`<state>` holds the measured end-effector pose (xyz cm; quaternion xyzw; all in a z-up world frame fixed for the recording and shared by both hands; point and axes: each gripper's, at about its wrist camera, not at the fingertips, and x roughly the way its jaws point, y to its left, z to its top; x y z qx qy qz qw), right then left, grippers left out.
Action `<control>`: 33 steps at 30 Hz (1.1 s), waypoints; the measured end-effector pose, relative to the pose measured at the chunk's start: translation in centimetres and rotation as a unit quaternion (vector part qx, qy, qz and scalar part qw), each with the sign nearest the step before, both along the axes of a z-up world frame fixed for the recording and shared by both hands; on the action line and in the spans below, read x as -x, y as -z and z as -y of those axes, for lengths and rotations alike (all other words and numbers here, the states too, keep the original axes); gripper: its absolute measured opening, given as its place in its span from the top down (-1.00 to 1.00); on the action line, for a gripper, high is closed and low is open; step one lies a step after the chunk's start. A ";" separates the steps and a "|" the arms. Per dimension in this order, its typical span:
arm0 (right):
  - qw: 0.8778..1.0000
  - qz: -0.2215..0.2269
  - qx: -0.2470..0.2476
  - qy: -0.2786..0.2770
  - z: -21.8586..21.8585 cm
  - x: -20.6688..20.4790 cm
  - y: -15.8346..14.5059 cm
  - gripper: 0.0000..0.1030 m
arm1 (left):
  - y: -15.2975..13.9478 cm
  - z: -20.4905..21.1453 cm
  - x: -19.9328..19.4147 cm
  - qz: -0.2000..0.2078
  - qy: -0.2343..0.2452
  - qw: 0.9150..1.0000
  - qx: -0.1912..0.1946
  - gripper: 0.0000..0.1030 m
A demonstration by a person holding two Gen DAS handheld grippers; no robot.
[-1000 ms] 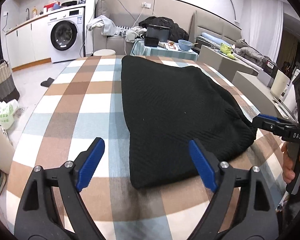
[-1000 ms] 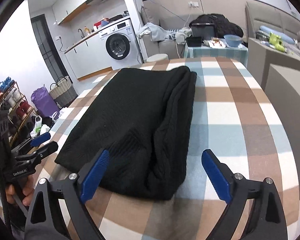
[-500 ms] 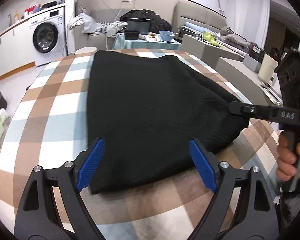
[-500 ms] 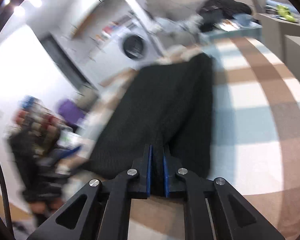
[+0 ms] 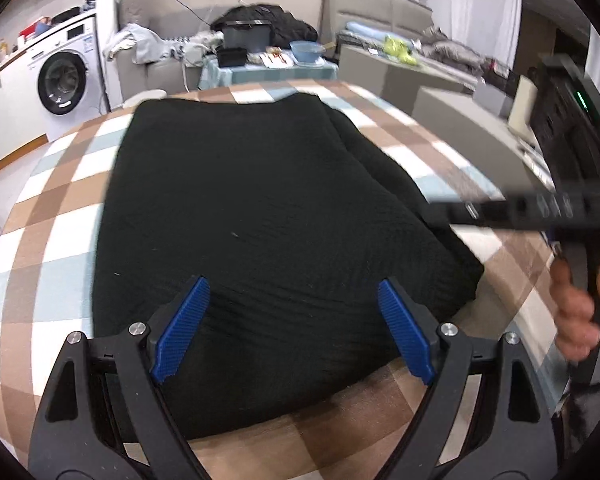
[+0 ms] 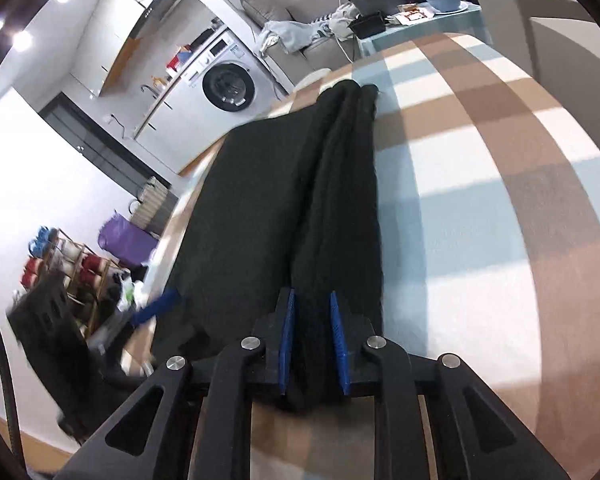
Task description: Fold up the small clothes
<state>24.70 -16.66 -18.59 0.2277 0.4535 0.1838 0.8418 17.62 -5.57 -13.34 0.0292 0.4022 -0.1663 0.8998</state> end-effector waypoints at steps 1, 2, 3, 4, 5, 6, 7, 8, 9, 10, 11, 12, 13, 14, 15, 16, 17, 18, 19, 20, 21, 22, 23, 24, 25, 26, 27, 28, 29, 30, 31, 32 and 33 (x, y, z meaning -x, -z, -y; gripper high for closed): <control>1.000 -0.003 -0.003 0.003 0.0 -0.6 0.0 0.63 | 0.3 0.3 -0.1 -0.011 0.008 1.000 -0.005 -0.65; 1.000 0.000 -0.006 0.002 -0.2 -1.4 0.0 0.63 | 0.6 0.6 -0.1 -0.017 0.015 1.000 -0.007 -0.65; 1.000 -0.004 0.000 -0.003 -0.6 -2.2 0.1 0.63 | 0.6 0.6 -0.1 -0.015 0.016 1.000 -0.007 -0.65; 1.000 -0.014 0.006 -0.005 -0.9 -2.8 0.3 0.67 | 0.6 0.7 -0.1 -0.015 0.016 1.000 -0.006 -0.65; 1.000 -0.020 0.013 -0.008 -1.2 -3.2 0.3 0.77 | 0.6 0.7 -0.1 -0.017 0.018 1.000 -0.004 -0.65; 1.000 -0.008 0.010 -0.013 -1.3 -3.1 -0.1 0.87 | 0.6 0.7 -0.2 -0.020 0.020 1.000 0.001 -0.65; 0.999 0.029 -0.008 -0.023 -1.3 -2.6 -1.1 0.90 | 0.6 0.6 -0.2 -0.022 0.020 1.000 0.004 -0.65; 0.999 0.044 -0.011 -0.023 -1.1 -2.1 -1.7 0.90 | 0.6 0.5 -0.3 -0.023 0.020 1.000 0.007 -0.65; 0.999 0.039 0.000 -0.011 -0.8 -2.0 -1.9 0.90 | 0.7 0.3 -0.3 -0.024 0.020 0.999 0.008 -0.65; 1.000 0.018 0.007 -0.002 -0.4 -2.4 -1.4 0.90 | 0.7 0.4 -0.4 -0.025 0.022 0.999 0.008 -0.65; 0.999 -0.015 0.030 0.007 -0.2 -2.9 -0.3 0.90 | 0.8 0.5 -0.4 -0.024 0.023 0.999 0.005 -0.65; 0.998 -0.032 0.054 0.008 -0.3 -3.1 0.3 0.88 | 0.9 0.6 -0.3 -0.023 0.024 0.999 0.003 -0.65; 0.997 -0.041 0.070 0.010 -0.4 -3.2 0.7 0.86 | 0.9 0.6 -0.3 -0.021 0.025 0.999 0.001 -0.65; 0.997 -0.034 0.063 0.011 -0.3 -2.9 0.6 0.79 | 0.9 0.5 -0.2 -0.020 0.026 0.999 0.001 -0.65; 0.997 -0.026 0.067 0.011 -0.3 -2.5 0.2 0.69 | 0.8 0.3 -0.1 -0.020 0.026 0.999 0.001 -0.65; 0.997 -0.014 0.075 0.011 -0.2 -2.1 -0.3 0.60 | 0.8 0.2 -0.2 -0.021 0.026 0.999 0.005 -0.65; 0.998 0.004 0.067 0.017 0.1 -1.8 -1.0 0.57 | 0.7 0.2 -0.2 -0.022 0.026 0.999 0.007 -0.65; 0.998 0.015 0.054 0.018 0.3 -1.5 -1.4 0.52 | 0.7 0.1 -0.2 -0.022 0.025 0.999 0.009 -0.65; 0.999 0.025 0.037 0.015 0.3 -1.5 -2.0 0.52 | 0.7 0.1 -0.2 -0.023 0.025 0.999 0.010 -0.65; 0.999 0.030 0.029 0.006 0.1 -1.4 -2.2 0.50 | 0.7 0.1 -0.3 -0.022 0.024 0.999 0.010 -0.65; 0.999 0.033 0.021 -0.008 -0.5 -1.7 -2.3 0.48 | 0.7 0.2 -0.2 -0.022 0.025 0.999 0.009 -0.65; 0.999 0.031 0.019 -0.017 -0.9 -2.0 -2.1 0.42 | 0.7 0.2 -0.2 -0.021 0.024 0.999 0.007 -0.65; 0.999 0.020 0.029 -0.025 -1.6 -2.5 -1.6 0.42 | 0.7 0.2 -0.2 -0.020 0.024 0.999 0.006 -0.65; 0.999 0.008 0.035 -0.029 -2.1 -3.2 -0.9 0.42 | 0.7 0.2 -0.1 -0.019 0.024 1.000 0.006 -0.65; 0.999 -0.002 0.028 -0.036 -2.5 -3.4 -0.2 0.43 | 0.7 0.1 0.0 -0.018 0.024 1.000 0.006 -0.65; 0.999 -0.004 0.009 -0.043 -2.9 -3.8 0.4 0.51 | 0.7 0.2 0.0 -0.017 0.024 1.000 0.006 -0.65; 0.999 -0.002 -0.002 -0.042 -3.0 -4.2 0.8 0.77 | 0.6 0.2 0.0 -0.018 0.023 1.000 0.007 -0.65; 0.999 -0.004 -0.004 -0.040 -3.1 -4.6 0.9 0.83 | 0.4 0.1 0.1 -0.018 0.020 1.000 0.011 -0.65; 0.999 0.011 -0.016 -0.040 -3.0 -4.4 0.3 0.84 | 0.1 -0.1 0.2 -0.016 0.019 1.000 0.018 -0.65; 0.998 0.046 -0.029 -0.045 -2.9 -3.6 -0.9 0.88 | -0.2 -0.2 0.4 -0.014 0.019 0.999 0.024 -0.65; 0.996 0.074 -0.031 -0.046 -2.8 -3.0 -1.9 0.91 | -0.5 -0.4 0.5 -0.011 0.021 0.999 0.034 -0.65; 0.994 0.095 -0.018 -0.043 -2.7 -2.3 -2.9 0.92 | -0.6 -0.5 0.6 -0.011 0.023 0.999 0.039 -0.65; 0.994 0.099 -0.003 -0.038 -2.6 -1.8 -3.2 0.94 | -0.7 -0.6 0.6 -0.011 0.023 0.999 0.041 -0.65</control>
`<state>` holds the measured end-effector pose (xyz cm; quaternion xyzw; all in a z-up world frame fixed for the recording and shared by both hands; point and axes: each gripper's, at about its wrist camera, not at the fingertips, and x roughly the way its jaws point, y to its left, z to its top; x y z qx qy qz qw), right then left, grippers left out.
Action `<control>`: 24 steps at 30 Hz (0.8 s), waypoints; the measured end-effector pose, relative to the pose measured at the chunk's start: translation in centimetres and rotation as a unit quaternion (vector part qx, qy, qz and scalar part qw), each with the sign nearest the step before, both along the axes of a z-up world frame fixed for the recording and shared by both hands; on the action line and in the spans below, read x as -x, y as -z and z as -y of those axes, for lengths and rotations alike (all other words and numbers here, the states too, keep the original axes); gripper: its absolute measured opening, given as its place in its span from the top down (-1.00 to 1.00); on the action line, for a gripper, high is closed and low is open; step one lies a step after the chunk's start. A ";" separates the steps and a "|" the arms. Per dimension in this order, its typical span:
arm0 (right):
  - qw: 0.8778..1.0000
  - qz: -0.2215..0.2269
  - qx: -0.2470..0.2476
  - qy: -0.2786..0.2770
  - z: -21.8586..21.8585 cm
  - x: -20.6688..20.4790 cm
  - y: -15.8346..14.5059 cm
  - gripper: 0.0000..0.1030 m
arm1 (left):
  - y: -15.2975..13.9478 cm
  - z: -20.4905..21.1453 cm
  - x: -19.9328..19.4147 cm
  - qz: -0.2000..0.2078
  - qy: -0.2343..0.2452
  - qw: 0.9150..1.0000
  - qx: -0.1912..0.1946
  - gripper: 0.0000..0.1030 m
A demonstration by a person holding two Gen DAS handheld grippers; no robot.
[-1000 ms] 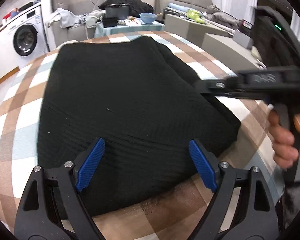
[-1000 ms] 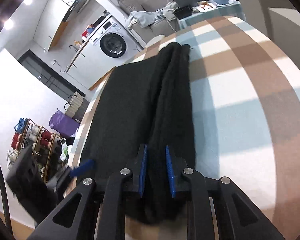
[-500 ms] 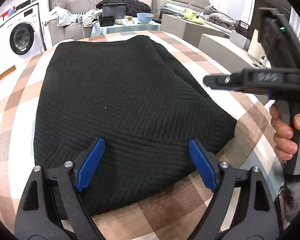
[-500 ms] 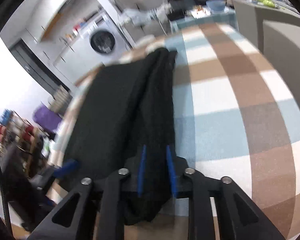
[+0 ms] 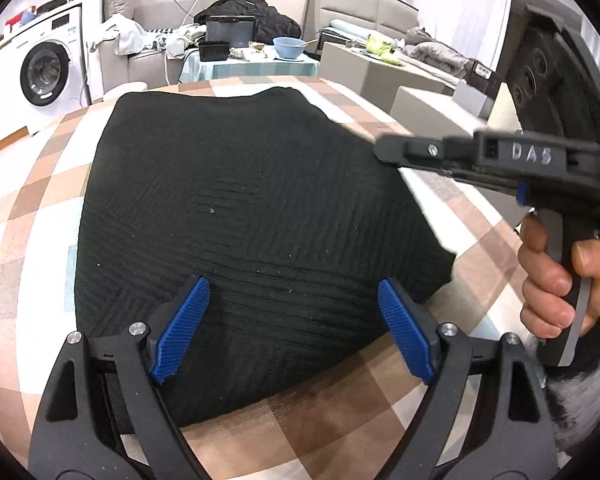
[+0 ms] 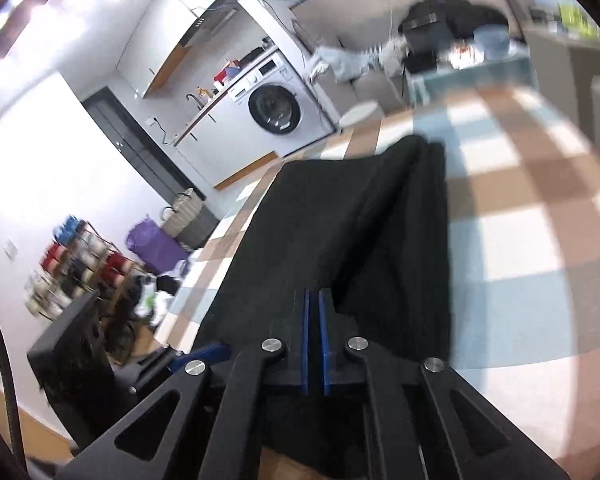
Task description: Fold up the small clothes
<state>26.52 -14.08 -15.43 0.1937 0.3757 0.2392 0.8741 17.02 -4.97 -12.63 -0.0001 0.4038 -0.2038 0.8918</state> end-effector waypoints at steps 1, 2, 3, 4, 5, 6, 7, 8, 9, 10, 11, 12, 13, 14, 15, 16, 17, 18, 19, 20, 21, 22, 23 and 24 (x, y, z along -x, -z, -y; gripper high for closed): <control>1.000 -0.004 0.011 0.009 0.2 0.0 0.1 0.96 | 0.1 0.0 -0.1 -0.001 -0.001 1.000 0.000 -0.65; 0.999 -0.018 0.029 0.021 0.3 -0.3 0.8 0.98 | 0.4 0.1 -0.3 -0.005 -0.002 1.000 -0.003 -0.65; 0.998 -0.033 0.046 0.040 0.6 -0.7 1.6 0.98 | 0.7 0.2 -0.4 -0.011 -0.003 1.000 -0.009 -0.65; 0.996 -0.052 0.047 0.048 1.1 -1.1 2.5 0.98 | 1.0 0.3 -0.6 -0.016 -0.004 1.000 -0.015 -0.65; 0.996 -0.069 0.037 0.050 1.5 -1.4 3.0 0.98 | 1.2 0.4 -0.5 -0.015 -0.004 1.000 -0.019 -0.65; 0.995 -0.083 0.019 0.047 2.2 -1.3 3.4 0.98 | 1.2 0.5 -0.4 -0.010 -0.003 1.000 -0.022 -0.65; 0.996 -0.082 0.010 0.040 2.3 -1.0 3.4 0.97 | 1.2 0.6 -0.4 -0.009 0.000 1.000 -0.024 -0.65; 0.996 -0.081 0.000 0.029 2.5 -0.6 3.3 0.94 | 1.1 0.7 -0.3 -0.010 0.003 1.000 -0.024 -0.65; 0.996 -0.081 -0.015 0.019 2.7 -0.1 3.3 0.84 | 1.2 0.7 -0.3 -0.010 0.002 1.000 -0.023 -0.65; 0.996 -0.080 -0.029 0.014 2.8 0.4 3.0 0.67 | 1.2 0.8 -0.3 -0.010 0.002 1.000 -0.023 -0.65; 0.996 -0.077 -0.040 0.007 3.1 1.0 2.9 0.56 | 1.3 0.7 -0.3 -0.011 0.002 1.000 -0.023 -0.65; 0.996 -0.075 -0.039 0.005 3.0 1.3 2.9 0.34 | 1.3 0.8 -0.4 -0.010 0.001 1.000 -0.024 -0.65; 0.997 -0.074 -0.037 0.004 2.8 1.6 3.0 0.18 | 1.3 0.9 -0.4 -0.009 0.001 1.000 -0.025 -0.65; 0.996 -0.075 -0.037 -0.002 2.3 1.6 3.2 0.17 | 1.3 1.0 -0.4 -0.009 0.001 1.000 -0.026 -0.65; 0.996 -0.077 -0.039 -0.010 1.9 1.6 3.6 0.17 | 1.3 1.1 -0.4 -0.008 0.002 1.000 -0.027 -0.65; 0.996 -0.079 -0.039 -0.020 1.3 1.6 4.0 0.19 | 1.3 1.1 -0.4 -0.008 0.003 1.000 -0.028 -0.65; 0.996 -0.082 -0.026 -0.026 0.6 1.5 4.3 0.23 | 1.3 1.0 -0.4 -0.007 0.003 1.000 -0.028 -0.65; 0.996 -0.080 -0.011 -0.026 0.1 1.4 4.4 0.56 | 1.3 0.9 -0.3 -0.008 0.002 1.000 -0.027 -0.65; 0.997 -0.071 -0.005 -0.031 -0.3 1.4 4.3 0.88 | 1.2 0.8 -0.2 -0.009 0.001 1.000 -0.025 -0.65; 0.997 -0.056 -0.014 -0.041 -0.6 1.7 3.9 0.89 | 1.1 0.6 -0.1 -0.009 -0.001 1.000 -0.023 -0.65; 0.998 -0.034 -0.021 -0.045 -0.6 2.2 3.2 0.90 | 0.8 0.3 0.1 -0.004 -0.003 1.000 -0.019 -0.65; 0.999 -0.017 -0.020 -0.044 -0.6 2.7 2.6 0.90 | 0.6 0.1 0.3 0.000 -0.005 1.000 -0.017 -0.65; 0.999 -0.022 -0.018 -0.039 -0.5 2.9 2.5 0.90 | 0.4 -0.3 0.5 0.004 -0.008 1.000 -0.017 -0.65; 0.999 -0.035 -0.022 -0.035 -0.3 2.7 2.8 0.90 | 0.2 -0.6 0.7 0.007 -0.015 1.000 -0.021 -0.65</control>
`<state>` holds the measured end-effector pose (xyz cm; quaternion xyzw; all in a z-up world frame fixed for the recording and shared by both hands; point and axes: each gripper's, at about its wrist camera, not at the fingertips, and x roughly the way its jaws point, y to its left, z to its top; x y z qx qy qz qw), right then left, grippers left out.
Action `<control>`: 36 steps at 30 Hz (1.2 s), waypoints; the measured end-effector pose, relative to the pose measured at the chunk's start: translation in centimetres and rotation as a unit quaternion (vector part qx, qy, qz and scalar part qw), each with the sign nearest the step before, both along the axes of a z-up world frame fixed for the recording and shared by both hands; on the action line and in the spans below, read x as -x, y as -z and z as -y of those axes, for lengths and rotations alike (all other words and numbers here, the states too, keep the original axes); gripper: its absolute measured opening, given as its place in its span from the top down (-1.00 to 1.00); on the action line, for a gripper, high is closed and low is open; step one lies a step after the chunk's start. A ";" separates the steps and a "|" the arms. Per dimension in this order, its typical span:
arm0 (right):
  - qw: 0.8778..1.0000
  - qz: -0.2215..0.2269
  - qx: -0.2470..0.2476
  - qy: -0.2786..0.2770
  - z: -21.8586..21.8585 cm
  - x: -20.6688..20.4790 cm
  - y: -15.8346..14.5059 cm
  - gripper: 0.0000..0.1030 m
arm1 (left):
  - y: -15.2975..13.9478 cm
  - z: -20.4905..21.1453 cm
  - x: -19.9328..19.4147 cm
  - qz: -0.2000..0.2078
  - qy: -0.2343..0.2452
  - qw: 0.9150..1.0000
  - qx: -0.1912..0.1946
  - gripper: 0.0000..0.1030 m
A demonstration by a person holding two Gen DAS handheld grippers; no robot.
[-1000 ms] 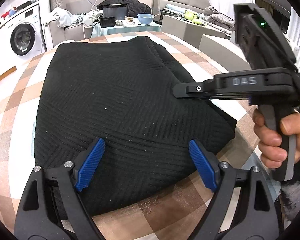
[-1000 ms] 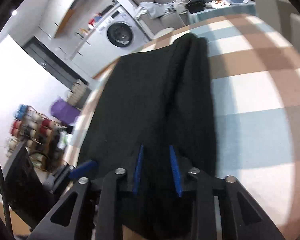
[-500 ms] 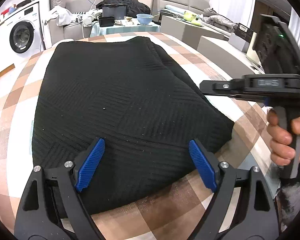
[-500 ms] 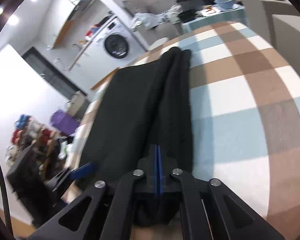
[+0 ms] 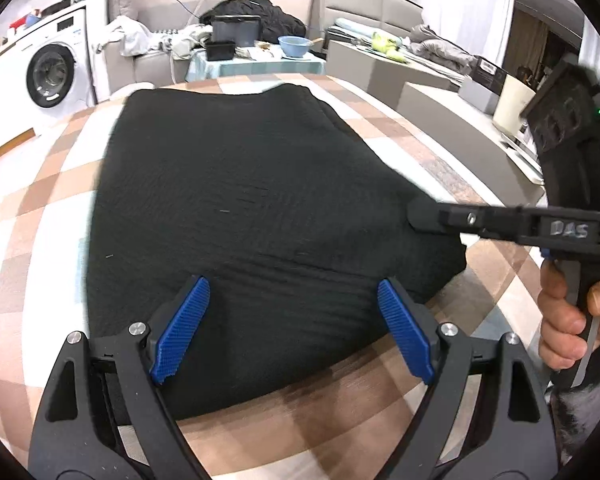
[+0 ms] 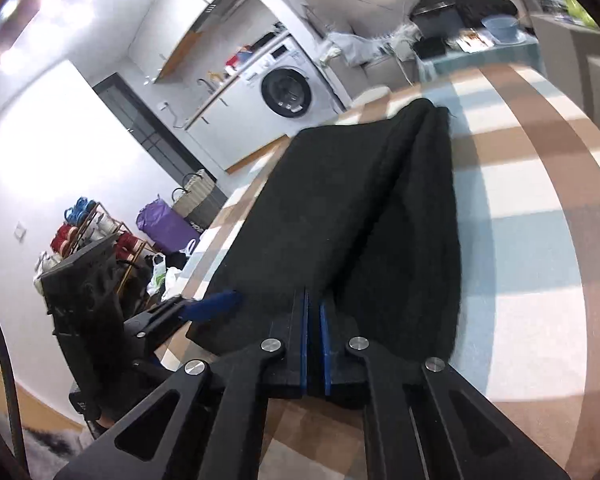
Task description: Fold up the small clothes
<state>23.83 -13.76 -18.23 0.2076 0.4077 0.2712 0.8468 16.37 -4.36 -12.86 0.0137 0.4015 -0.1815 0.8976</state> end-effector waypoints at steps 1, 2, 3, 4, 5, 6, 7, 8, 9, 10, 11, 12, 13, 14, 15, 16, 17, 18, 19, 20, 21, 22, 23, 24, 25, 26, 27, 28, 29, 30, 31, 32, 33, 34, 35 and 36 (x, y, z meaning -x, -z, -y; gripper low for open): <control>1.000 -0.015 0.008 0.006 0.2 -0.2 0.6 0.91 | -0.1 -0.5 0.2 0.005 -0.009 1.000 -0.008 -0.65; 0.999 -0.029 0.032 0.011 0.1 -0.7 1.4 0.91 | 0.0 -0.8 0.4 0.007 -0.014 1.000 -0.011 -0.65; 0.999 -0.035 0.039 0.010 -0.1 -0.7 1.7 0.90 | 0.0 -1.3 0.6 0.010 -0.020 1.000 -0.015 -0.65; 0.998 -0.038 0.046 0.012 -0.1 -0.6 1.8 0.85 | 0.0 -1.8 0.9 0.010 -0.026 0.999 -0.018 -0.65; 0.998 -0.029 0.051 0.018 -0.1 -0.3 1.5 0.77 | 0.1 -2.6 1.3 0.009 -0.035 0.999 -0.020 -0.65; 0.998 -0.022 0.058 0.019 -0.1 0.0 1.1 0.64 | 0.1 -3.3 1.5 0.009 -0.040 0.999 -0.019 -0.65; 0.997 -0.016 0.069 0.021 0.0 0.4 0.7 0.49 | 0.2 -4.2 2.0 0.010 -0.052 0.998 -0.018 -0.65; 0.997 -0.008 0.077 0.027 0.2 0.9 0.3 0.41 | 0.2 -4.9 2.4 0.012 -0.063 0.998 -0.020 -0.65; 0.996 -0.004 0.082 0.034 0.8 1.3 0.1 0.26 | 0.3 -5.7 2.8 0.015 -0.074 0.997 -0.020 -0.65; 0.995 0.000 0.090 0.045 1.3 1.7 0.0 0.13 | 0.4 -6.5 3.2 0.015 -0.082 0.996 -0.018 -0.65; 0.994 0.000 0.092 0.053 1.6 2.3 -0.1 0.07 | 0.6 -7.3 3.3 0.010 -0.089 0.996 -0.015 -0.65; 0.995 -0.006 0.086 0.050 1.8 2.5 0.1 0.03 | 0.8 -7.9 3.4 0.002 -0.095 0.995 -0.014 -0.65; 0.996 -0.015 0.076 0.046 2.0 2.6 0.3 0.03 | 1.1 -8.5 3.4 -0.009 -0.099 0.995 -0.010 -0.65; 0.997 -0.020 0.070 0.041 1.9 2.6 0.5 0.03 | 1.4 -9.1 3.5 -0.018 -0.098 0.995 -0.008 -0.65; 0.997 -0.023 0.070 0.030 1.7 2.8 0.5 0.03 | 1.7 -9.4 3.6 -0.029 -0.096 0.995 -0.004 -0.65; 0.997 -0.022 0.078 0.018 1.3 2.9 0.5 0.03 | 1.8 -9.7 3.7 -0.036 -0.092 0.995 0.000 -0.65; 0.996 -0.018 0.092 0.007 0.8 3.1 0.6 0.03 | 1.8 -9.9 3.9 -0.039 -0.087 0.995 0.007 -0.65; 0.995 -0.015 0.103 0.002 0.6 3.4 0.6 0.00 | 1.9 -10.2 4.1 -0.040 -0.083 0.996 0.011 -0.65; 0.994 -0.015 0.112 -0.003 0.3 3.5 0.7 -0.01 | 2.0 -10.3 4.3 -0.042 -0.079 0.996 0.011 -0.65; 0.993 -0.014 0.116 -0.004 0.3 3.6 0.8 -0.01 | 2.0 -10.3 4.4 -0.041 -0.078 0.996 0.008 -0.65; 0.992 -0.012 0.122 -0.004 0.2 3.6 0.8 -0.01 | 2.1 -10.2 4.4 -0.039 -0.077 0.996 0.004 -0.65; 0.992 -0.009 0.126 -0.002 0.2 3.6 0.8 -0.01 | 2.1 -10.1 4.4 -0.037 -0.076 0.996 -0.001 -0.65; 0.992 -0.007 0.128 0.000 0.1 3.3 0.9 -0.01 | 2.1 -9.9 4.2 -0.036 -0.076 0.996 -0.005 -0.64; 0.991 -0.009 0.132 0.001 0.0 3.0 1.1 0.06 | 2.1 -9.7 3.9 -0.035 -0.080 0.996 -0.007 -0.62; 0.990 -0.014 0.138 0.002 -0.2 2.8 1.3 0.16 | 2.1 -9.8 3.7 -0.034 -0.084 0.996 -0.009 -0.58; 0.989 -0.019 0.146 0.001 -0.4 2.5 1.7 0.21 | 2.1 -9.6 3.5 -0.036 -0.084 0.996 -0.009 -0.42; 0.988 -0.019 0.152 0.003 -0.5 2.5 1.9 0.27 | 2.1 -9.6 3.3 -0.039 -0.082 0.996 -0.004 -0.25; 0.988 -0.015 0.153 0.004 -0.6 2.5 2.0 0.28 | 2.1 -9.6 3.1 -0.040 -0.080 0.996 0.001 -0.17; 0.988 -0.012 0.155 0.006 -0.6 2.6 2.0 0.29 | 2.1 -9.6 3.0 -0.039 -0.076 0.996 0.008 -0.04; 0.988 -0.011 0.156 0.006 -0.6 2.6 2.0 0.30 | 2.1 -9.5 2.9 -0.037 -0.073 0.997 0.010 0.00; 0.988 -0.012 0.157 0.006 -0.5 2.5 2.0 0.30 | 2.0 -9.4 2.9 -0.033 -0.074 0.997 0.005 0.01; 0.987 -0.012 0.157 0.006 -0.6 2.5 2.0 0.31 | 2.0 -9.2 2.7 -0.030 -0.074 0.997 0.000 0.03; 0.987 -0.011 0.158 0.008 -0.6 2.4 2.0 0.31 | 1.9 -9.1 2.6 -0.029 -0.074 0.997 -0.003 0.05; 0.987 -0.011 0.159 0.009 -0.7 2.3 2.0 0.31 | 1.9 -9.1 2.3 -0.026 -0.075 0.997 -0.006 0.05; 0.987 -0.010 0.161 0.009 -0.8 2.2 2.0 0.31 | 1.8 -9.1 2.1 -0.025 -0.076 0.997 -0.006 0.05; 0.987 -0.010 0.162 0.010 -1.0 2.0 2.0 0.31 | 1.8 -9.2 1.7 -0.025 -0.077 0.997 -0.005 0.05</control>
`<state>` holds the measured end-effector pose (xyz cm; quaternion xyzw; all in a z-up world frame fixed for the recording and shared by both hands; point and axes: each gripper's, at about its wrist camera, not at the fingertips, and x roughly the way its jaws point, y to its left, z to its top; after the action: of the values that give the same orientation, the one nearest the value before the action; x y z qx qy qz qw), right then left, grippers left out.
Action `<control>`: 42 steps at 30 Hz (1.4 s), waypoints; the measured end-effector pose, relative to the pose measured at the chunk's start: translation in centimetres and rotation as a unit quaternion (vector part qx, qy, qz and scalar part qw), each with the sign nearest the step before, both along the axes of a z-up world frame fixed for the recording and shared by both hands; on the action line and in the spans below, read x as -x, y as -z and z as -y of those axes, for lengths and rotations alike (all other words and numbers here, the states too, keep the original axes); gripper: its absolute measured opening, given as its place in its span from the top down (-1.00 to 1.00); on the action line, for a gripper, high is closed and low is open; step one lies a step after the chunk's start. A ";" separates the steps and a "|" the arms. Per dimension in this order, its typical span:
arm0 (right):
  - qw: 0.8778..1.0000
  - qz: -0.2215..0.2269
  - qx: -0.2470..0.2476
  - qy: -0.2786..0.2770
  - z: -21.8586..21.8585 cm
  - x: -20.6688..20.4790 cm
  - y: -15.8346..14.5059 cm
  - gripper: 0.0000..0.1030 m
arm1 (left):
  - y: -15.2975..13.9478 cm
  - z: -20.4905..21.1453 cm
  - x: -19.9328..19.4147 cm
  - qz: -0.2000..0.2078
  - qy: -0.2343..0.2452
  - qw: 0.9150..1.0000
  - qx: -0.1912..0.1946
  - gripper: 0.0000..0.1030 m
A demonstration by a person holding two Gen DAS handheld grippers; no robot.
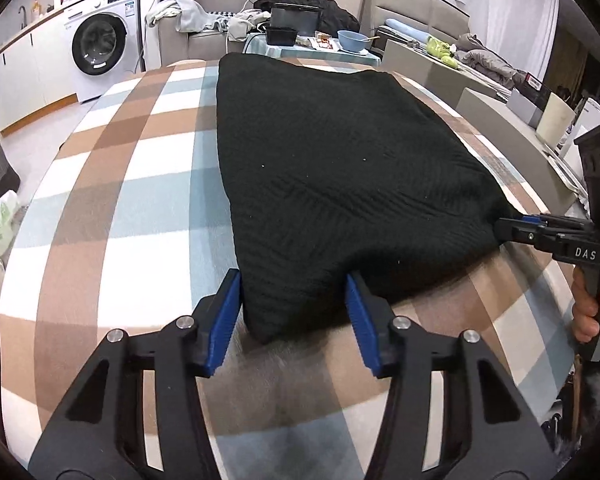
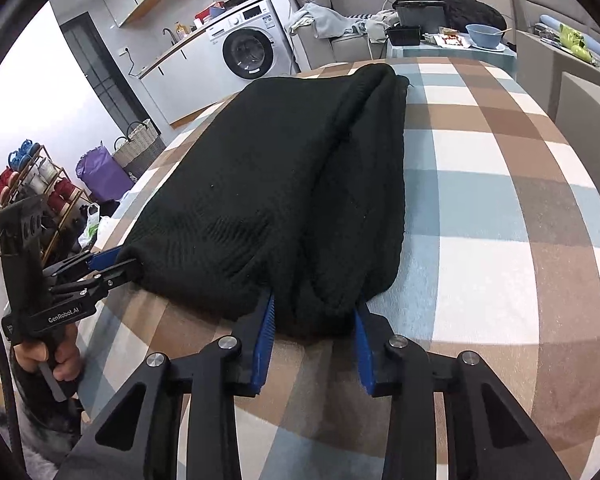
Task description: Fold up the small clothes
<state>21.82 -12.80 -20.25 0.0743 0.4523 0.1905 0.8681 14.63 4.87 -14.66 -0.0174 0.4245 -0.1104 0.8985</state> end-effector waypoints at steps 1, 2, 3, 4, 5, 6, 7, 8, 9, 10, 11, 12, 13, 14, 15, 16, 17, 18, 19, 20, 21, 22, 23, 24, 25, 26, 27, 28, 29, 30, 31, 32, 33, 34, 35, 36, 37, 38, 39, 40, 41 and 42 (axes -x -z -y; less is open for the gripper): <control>1.000 0.001 0.002 0.003 -0.2 -0.3 0.0 0.31 | 0.0 -0.2 -0.4 0.000 -0.002 1.000 0.003 0.05; 1.000 0.002 0.004 0.005 -0.3 -0.5 0.0 0.31 | 0.1 -0.3 -0.8 -0.001 -0.005 1.000 0.005 0.05; 1.000 0.005 0.006 0.008 -0.5 -0.7 0.0 0.31 | 0.0 -0.4 -1.2 -0.001 -0.008 1.000 0.008 0.04; 1.000 0.008 0.009 0.011 -0.6 -1.0 0.1 0.31 | 0.0 -0.5 -1.3 0.000 -0.010 1.000 0.010 0.04; 1.000 0.010 0.013 0.015 -0.8 -1.2 0.0 0.31 | -0.2 -0.5 -1.4 0.004 -0.013 1.000 0.010 0.04; 1.000 0.011 0.016 0.018 -0.9 -1.3 0.0 0.31 | -0.3 -0.4 -1.4 0.006 -0.017 1.000 0.009 0.04; 1.000 0.012 0.019 0.020 -1.0 -1.4 -0.1 0.29 | -0.5 -0.3 -1.3 0.008 -0.019 1.000 0.006 0.04; 0.999 0.017 0.019 0.020 -1.0 -1.2 -0.4 0.25 | -0.7 -0.3 -1.1 0.011 -0.021 1.000 0.004 0.04; 0.999 0.023 0.023 0.020 -1.1 -0.9 -0.7 0.18 | -0.9 -0.2 -0.8 0.020 -0.024 1.000 0.001 0.01; 0.999 0.035 0.031 0.021 -1.1 -0.5 -1.1 0.04 | -1.3 0.0 -0.4 0.031 -0.027 0.999 -0.006 -0.05; 0.998 0.045 0.037 0.022 -1.1 0.0 -1.5 -0.07 | -1.8 0.3 0.1 0.045 -0.029 0.998 -0.013 -0.22; 0.997 0.054 0.041 0.024 -1.0 0.4 -1.9 -0.31 | -2.0 0.3 0.4 0.053 -0.030 0.998 -0.016 -0.39; 0.997 0.063 0.040 0.025 -1.0 0.8 -2.3 -0.56 | -2.5 0.6 0.9 0.066 -0.029 0.997 -0.017 -0.48; 0.996 0.076 0.036 0.024 -0.8 1.4 -2.9 -0.67 | -2.9 0.6 1.4 0.075 -0.026 0.997 -0.017 -0.65; 0.995 0.088 0.034 0.023 -0.8 1.9 -3.3 -0.82 | -3.3 0.8 1.8 0.086 -0.023 0.996 -0.017 -0.76; 0.994 0.101 0.032 0.021 -0.8 2.4 -3.7 -0.90 | -3.7 1.0 2.4 0.099 -0.022 0.995 -0.021 -0.83; 0.993 0.117 0.030 0.018 -0.8 3.0 -4.2 -0.94 | -3.9 1.2 2.8 0.108 -0.022 0.994 -0.025 -0.99; 0.991 0.130 0.029 0.018 -0.8 3.4 -4.6 -1.00 | -4.2 1.2 3.3 0.119 -0.023 0.992 -0.026 -0.99; 0.989 0.141 0.027 0.019 -0.8 3.8 -4.9 -1.00 | -4.4 1.3 3.7 0.130 -0.022 0.991 -0.025 -0.99; 0.988 0.153 0.022 0.020 -0.8 4.2 -5.2 -1.00 | -4.6 1.3 4.0 0.137 -0.022 0.990 -0.023 -0.99; 0.987 0.158 0.017 0.021 -0.8 4.4 -5.4 -1.00 | -4.7 1.3 4.2 0.140 -0.023 0.990 -0.019 -0.99; 0.986 0.163 0.009 0.021 -0.7 4.6 -5.5 -1.00 | -4.9 1.3 4.4 0.143 -0.026 0.989 -0.014 -0.99; 0.986 0.164 0.004 0.022 -0.8 4.6 -5.6 -1.00 | -5.0 1.1 4.5 0.146 -0.029 0.989 -0.010 -0.99; 0.986 0.164 0.001 0.021 -0.8 4.5 -5.6 -1.00 | -5.1 1.0 4.6 0.150 -0.032 0.988 -0.006 -0.99; 0.986 0.167 -0.001 0.019 -0.8 4.5 -5.6 -1.00 | -5.1 0.9 4.6 0.153 -0.035 0.988 -0.003 -0.99; 0.985 0.174 -0.001 0.017 -0.9 4.6 -5.7 -1.00 | -5.1 0.8 4.7 0.157 -0.040 0.987 -0.001 -0.99; 0.984 0.179 0.000 0.014 -1.1 4.6 -5.8 -1.00 | -5.0 0.7 4.7 0.159 -0.044 0.986 -0.001 -0.99; 0.982 0.188 0.000 0.012 -1.2 4.7 -5.8 -1.00 | -4.9 0.5 4.6 0.161 -0.048 0.986 0.000 -0.99; 0.980 0.197 0.000 0.011 -1.3 4.7 -5.8 -1.00 | -4.9 0.4 4.7 0.165 -0.051 0.985 0.003 -0.99; 0.979 0.203 0.001 0.011 -1.3 4.7 -5.7 -1.00 | -4.8 0.2 4.7 0.168 -0.051 0.984 0.007 -0.99; 0.978 0.208 0.000 0.011 -1.4 4.6 -5.7 -1.00 | -4.8 0.1 4.7 0.171 -0.054 0.984 0.009 -0.99; 0.977 0.213 -0.001 0.010 -1.5 4.6 -5.6 -1.00 | -4.7 0.0 4.8 0.174 -0.054 0.983 0.009 -0.99; 0.976 0.217 -0.001 0.009 -1.6 4.7 -5.6 -1.00 | -4.7 -0.1 4.8 0.176 -0.055 0.983 0.009 -0.99; 0.976 0.219 0.000 0.006 -1.7 4.7 -5.5 -1.00 | -4.7 -0.2 4.8 0.179 -0.056 0.982 0.008 -0.99; 0.975 0.222 0.004 0.006 -1.9 4.7 -5.4 -1.00 | -4.6 -0.3 4.9 0.181 -0.057 0.982 0.007 -0.99; 0.975 0.222 0.006 0.006 -1.9 4.6 -5.2 -1.00 | -4.6 -0.3 4.9 0.182 -0.056 0.982 0.006 -0.99; 0.975 0.221 0.008 0.006 -2.0 4.6 -5.1 -1.00 | -4.6 -0.4 4.9 0.184 -0.057 0.981 0.005 -0.99; 0.975 0.222 0.008 0.007 -2.0 4.6 -5.0 -1.00 | -4.5 -0.4 4.9 0.184 -0.059 0.981 0.004 -0.99; 0.975 0.222 0.008 0.007 -2.0 4.6 -4.9 -1.00 | -4.4 -0.5 4.8 0.184 -0.059 0.981 0.005 -0.99; 0.975 0.223 0.006 0.008 -2.0 4.6 -4.9 -1.00 | -4.5 -0.5 4.7 0.183 -0.059 0.981 0.005 -0.99; 0.975 0.224 0.005 0.008 -1.9 4.7 -4.8 -1.00 | -4.4 -0.5 4.8 0.182 -0.060 0.982 0.005 -0.99; 0.975 0.224 0.004 0.008 -1.9 4.7 -4.8 -1.00 | -4.4 -0.6 4.7 0.181 -0.060 0.982 0.006 -0.99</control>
<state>17.13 -10.90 -15.44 0.0297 0.2464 0.1934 0.9492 9.90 5.44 -10.24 -0.0279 0.2523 -0.0602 0.9654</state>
